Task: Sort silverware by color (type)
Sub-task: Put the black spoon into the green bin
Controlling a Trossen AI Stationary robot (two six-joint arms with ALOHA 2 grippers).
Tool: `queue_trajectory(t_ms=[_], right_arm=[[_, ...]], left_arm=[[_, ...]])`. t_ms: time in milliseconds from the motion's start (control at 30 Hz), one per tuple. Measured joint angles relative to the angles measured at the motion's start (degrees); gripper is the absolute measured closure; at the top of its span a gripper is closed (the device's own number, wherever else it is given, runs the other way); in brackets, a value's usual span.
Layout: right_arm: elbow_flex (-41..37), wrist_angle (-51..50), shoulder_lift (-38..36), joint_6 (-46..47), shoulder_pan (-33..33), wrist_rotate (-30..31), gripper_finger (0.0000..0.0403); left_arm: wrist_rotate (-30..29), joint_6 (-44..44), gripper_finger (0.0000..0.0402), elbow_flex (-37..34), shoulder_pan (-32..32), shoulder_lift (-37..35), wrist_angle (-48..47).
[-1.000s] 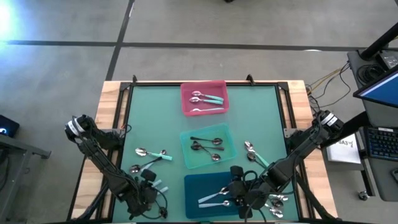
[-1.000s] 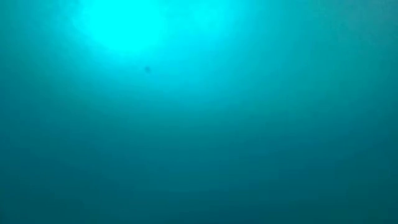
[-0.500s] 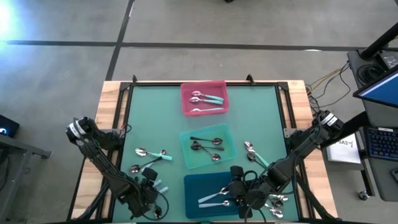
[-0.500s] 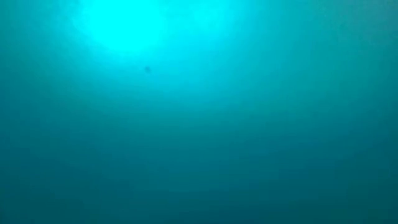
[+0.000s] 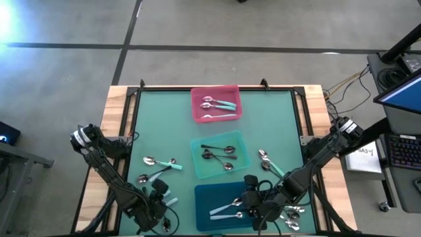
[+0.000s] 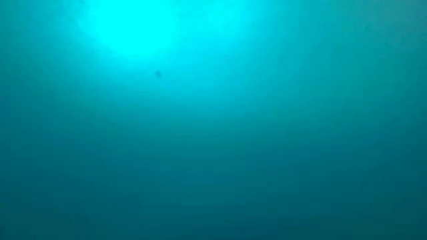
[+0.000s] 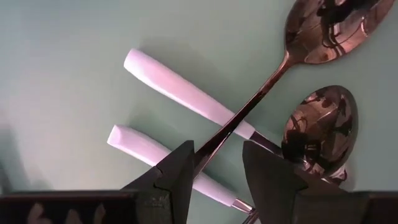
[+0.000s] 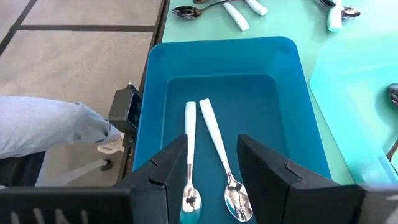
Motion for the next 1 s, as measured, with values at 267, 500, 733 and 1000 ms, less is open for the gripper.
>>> queue_trajectory(t_ms=[267, 500, 733, 1000], right_arm=[[0.00, 0.02, 0.00, 0.00, 0.00, 0.00, 0.0271], [0.00, 0.04, 0.00, 0.00, 0.00, 0.00, 0.0271], [0.00, -0.02, 0.00, -0.07, 0.00, 0.00, 0.0271], [0.00, -0.02, 0.00, -0.15, 0.00, 0.00, 0.0271]], left_arm=[[-0.04, 5.26, 0.0278, -0.52, 0.82, 1.64, -0.11], [1.49, 9.63, 0.0280, -0.20, 1.74, 4.25, -0.17], [3.43, 7.00, 0.0338, -0.26, 1.86, 3.85, 0.08], [3.71, 2.10, 0.0384, 0.37, 1.83, 3.92, -0.48]])
